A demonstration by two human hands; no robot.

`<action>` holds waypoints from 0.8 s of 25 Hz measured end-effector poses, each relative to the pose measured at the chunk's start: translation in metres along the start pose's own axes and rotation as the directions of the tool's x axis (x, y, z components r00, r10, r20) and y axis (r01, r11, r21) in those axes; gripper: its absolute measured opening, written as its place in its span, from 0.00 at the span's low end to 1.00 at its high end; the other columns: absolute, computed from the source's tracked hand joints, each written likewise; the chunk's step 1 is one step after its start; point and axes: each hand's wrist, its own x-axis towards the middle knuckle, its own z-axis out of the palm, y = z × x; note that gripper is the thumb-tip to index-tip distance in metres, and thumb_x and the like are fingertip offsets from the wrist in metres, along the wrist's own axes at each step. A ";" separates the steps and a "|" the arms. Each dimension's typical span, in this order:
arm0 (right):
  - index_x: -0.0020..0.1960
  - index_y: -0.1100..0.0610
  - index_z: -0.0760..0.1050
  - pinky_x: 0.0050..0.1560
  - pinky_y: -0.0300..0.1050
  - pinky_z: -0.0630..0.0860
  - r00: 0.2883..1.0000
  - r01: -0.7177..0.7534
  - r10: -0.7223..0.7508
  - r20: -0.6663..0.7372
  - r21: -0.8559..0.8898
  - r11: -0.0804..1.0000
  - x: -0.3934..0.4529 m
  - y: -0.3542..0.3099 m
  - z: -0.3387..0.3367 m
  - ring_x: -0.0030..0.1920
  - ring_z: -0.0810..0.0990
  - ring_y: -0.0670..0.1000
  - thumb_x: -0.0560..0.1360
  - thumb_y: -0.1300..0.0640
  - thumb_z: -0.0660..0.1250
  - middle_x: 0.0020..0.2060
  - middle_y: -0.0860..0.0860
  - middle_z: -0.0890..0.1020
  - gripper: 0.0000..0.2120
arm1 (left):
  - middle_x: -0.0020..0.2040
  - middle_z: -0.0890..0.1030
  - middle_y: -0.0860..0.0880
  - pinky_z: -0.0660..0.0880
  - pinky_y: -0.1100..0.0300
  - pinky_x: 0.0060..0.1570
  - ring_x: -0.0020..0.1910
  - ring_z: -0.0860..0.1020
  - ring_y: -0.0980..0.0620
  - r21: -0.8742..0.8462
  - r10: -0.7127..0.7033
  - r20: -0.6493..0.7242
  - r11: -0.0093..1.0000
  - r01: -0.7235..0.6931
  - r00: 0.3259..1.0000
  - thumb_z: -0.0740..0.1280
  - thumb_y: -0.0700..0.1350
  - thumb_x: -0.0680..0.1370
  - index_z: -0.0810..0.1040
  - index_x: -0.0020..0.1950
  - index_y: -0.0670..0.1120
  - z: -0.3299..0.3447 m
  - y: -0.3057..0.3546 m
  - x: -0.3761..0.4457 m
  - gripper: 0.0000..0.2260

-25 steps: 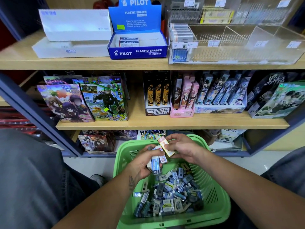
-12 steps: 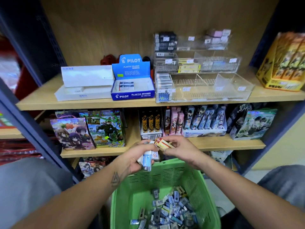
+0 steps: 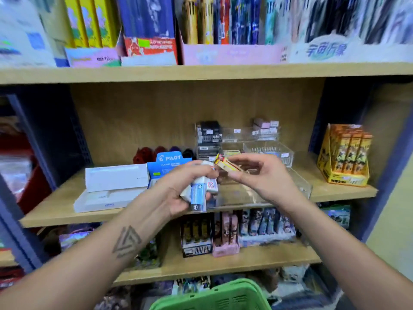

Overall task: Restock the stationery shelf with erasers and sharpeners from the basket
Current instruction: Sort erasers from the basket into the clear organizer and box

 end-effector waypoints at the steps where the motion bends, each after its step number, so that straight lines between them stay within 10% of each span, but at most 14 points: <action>1: 0.54 0.54 0.83 0.55 0.47 0.80 1.000 -0.009 0.007 -0.030 -0.053 0.999 0.015 0.000 -0.005 0.46 0.83 0.48 0.70 0.64 0.77 0.46 0.48 0.86 0.14 | 0.43 0.78 0.40 0.71 0.65 0.21 0.32 0.76 0.50 0.004 0.016 -0.014 1.000 -0.016 1.000 0.67 0.32 0.75 0.77 0.49 0.42 0.003 0.016 0.009 0.07; 8: 0.62 0.51 0.80 0.55 0.42 0.76 0.994 -0.044 0.101 0.031 -0.749 0.661 0.110 0.031 -0.036 0.56 0.81 0.54 0.74 0.60 0.72 0.57 0.52 0.83 0.16 | 0.32 0.76 0.44 0.72 0.65 0.21 0.27 0.76 0.50 0.062 -0.043 -0.114 0.997 0.050 0.993 0.69 0.32 0.74 0.74 0.41 0.41 0.010 0.073 0.085 0.06; 20: 0.56 0.55 0.81 0.44 0.42 0.75 0.975 0.069 0.148 0.164 -0.864 0.499 0.166 0.069 -0.024 0.47 0.81 0.56 0.76 0.59 0.71 0.49 0.57 0.81 0.09 | 0.27 0.78 0.46 0.74 0.65 0.22 0.22 0.78 0.53 0.075 -0.140 -0.080 0.986 0.146 0.987 0.73 0.38 0.75 0.77 0.43 0.40 0.008 0.059 0.166 0.06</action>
